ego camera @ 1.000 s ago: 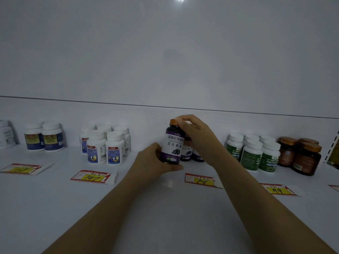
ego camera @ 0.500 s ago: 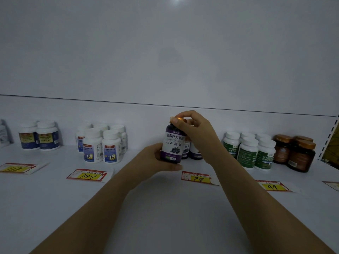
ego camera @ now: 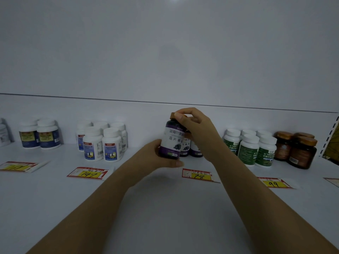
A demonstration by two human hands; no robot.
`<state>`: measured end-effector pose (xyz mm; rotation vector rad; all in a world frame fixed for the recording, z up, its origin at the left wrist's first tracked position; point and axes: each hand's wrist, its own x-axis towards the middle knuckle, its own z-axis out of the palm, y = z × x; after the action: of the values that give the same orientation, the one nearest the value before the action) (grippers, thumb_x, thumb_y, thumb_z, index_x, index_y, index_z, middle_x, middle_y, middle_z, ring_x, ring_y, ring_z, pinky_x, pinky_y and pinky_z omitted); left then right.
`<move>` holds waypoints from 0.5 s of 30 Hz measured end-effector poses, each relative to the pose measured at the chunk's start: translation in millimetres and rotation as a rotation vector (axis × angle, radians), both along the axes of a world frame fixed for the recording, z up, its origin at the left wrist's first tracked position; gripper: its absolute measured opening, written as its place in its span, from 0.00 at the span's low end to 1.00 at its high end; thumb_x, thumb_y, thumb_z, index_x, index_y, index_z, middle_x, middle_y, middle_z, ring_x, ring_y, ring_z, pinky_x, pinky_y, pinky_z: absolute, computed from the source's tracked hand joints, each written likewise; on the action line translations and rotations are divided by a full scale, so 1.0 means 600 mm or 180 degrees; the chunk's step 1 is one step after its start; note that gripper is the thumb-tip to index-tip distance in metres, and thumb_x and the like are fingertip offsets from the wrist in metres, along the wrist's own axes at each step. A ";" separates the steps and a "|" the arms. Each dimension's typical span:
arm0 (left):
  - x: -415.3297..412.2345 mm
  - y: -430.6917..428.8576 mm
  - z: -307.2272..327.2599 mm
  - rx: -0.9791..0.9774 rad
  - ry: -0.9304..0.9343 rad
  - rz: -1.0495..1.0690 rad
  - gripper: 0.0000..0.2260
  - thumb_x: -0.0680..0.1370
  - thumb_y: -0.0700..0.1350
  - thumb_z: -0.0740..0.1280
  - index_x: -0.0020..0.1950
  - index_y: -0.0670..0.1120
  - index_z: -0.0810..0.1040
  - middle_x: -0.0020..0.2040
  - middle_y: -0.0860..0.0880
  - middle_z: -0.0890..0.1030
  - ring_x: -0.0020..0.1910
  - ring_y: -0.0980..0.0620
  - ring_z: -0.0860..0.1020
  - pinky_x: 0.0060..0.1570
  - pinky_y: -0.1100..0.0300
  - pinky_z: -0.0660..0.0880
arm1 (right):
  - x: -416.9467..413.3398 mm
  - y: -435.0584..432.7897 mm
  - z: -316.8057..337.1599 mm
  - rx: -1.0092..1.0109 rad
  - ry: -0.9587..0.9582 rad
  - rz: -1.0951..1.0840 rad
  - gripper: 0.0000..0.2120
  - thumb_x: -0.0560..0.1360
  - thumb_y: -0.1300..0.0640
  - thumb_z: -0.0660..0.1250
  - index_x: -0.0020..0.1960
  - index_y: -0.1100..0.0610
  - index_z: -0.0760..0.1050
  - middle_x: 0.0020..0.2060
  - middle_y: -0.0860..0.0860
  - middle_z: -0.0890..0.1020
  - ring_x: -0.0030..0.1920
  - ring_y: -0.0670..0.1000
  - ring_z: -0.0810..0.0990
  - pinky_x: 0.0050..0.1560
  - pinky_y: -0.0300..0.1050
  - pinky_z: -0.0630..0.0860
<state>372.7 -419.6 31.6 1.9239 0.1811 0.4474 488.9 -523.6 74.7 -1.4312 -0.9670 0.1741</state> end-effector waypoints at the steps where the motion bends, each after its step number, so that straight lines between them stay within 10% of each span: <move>1: 0.000 0.002 -0.001 -0.0146 0.0027 -0.0053 0.21 0.68 0.43 0.76 0.57 0.53 0.75 0.51 0.52 0.83 0.50 0.56 0.81 0.45 0.70 0.76 | 0.002 0.000 -0.001 0.0016 0.0171 0.0083 0.08 0.77 0.52 0.64 0.55 0.51 0.76 0.46 0.49 0.83 0.49 0.51 0.82 0.53 0.51 0.80; 6: 0.000 0.000 -0.002 -0.0075 0.0110 0.0131 0.23 0.67 0.45 0.77 0.59 0.52 0.73 0.51 0.53 0.81 0.50 0.56 0.80 0.46 0.68 0.75 | 0.003 0.000 -0.001 0.0096 0.0763 0.0752 0.12 0.79 0.54 0.61 0.62 0.55 0.74 0.59 0.57 0.79 0.59 0.56 0.78 0.60 0.52 0.76; 11: 0.006 -0.003 -0.002 0.0387 0.0004 0.0777 0.25 0.65 0.49 0.78 0.55 0.49 0.68 0.46 0.55 0.77 0.43 0.61 0.76 0.34 0.73 0.71 | -0.002 0.009 -0.005 -0.0337 0.0155 -0.0031 0.14 0.76 0.49 0.65 0.61 0.49 0.73 0.56 0.53 0.78 0.56 0.54 0.79 0.54 0.53 0.80; 15: 0.005 0.000 0.004 -0.0381 0.0094 0.0262 0.30 0.64 0.47 0.77 0.62 0.46 0.69 0.55 0.48 0.79 0.50 0.53 0.80 0.48 0.64 0.78 | 0.006 -0.002 0.000 0.0066 0.0716 0.0311 0.10 0.79 0.57 0.63 0.60 0.52 0.75 0.54 0.55 0.78 0.56 0.56 0.79 0.55 0.56 0.79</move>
<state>376.0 -419.8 34.0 1.8109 0.3007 0.4531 492.4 -524.5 74.8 -1.3147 -0.8509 0.3878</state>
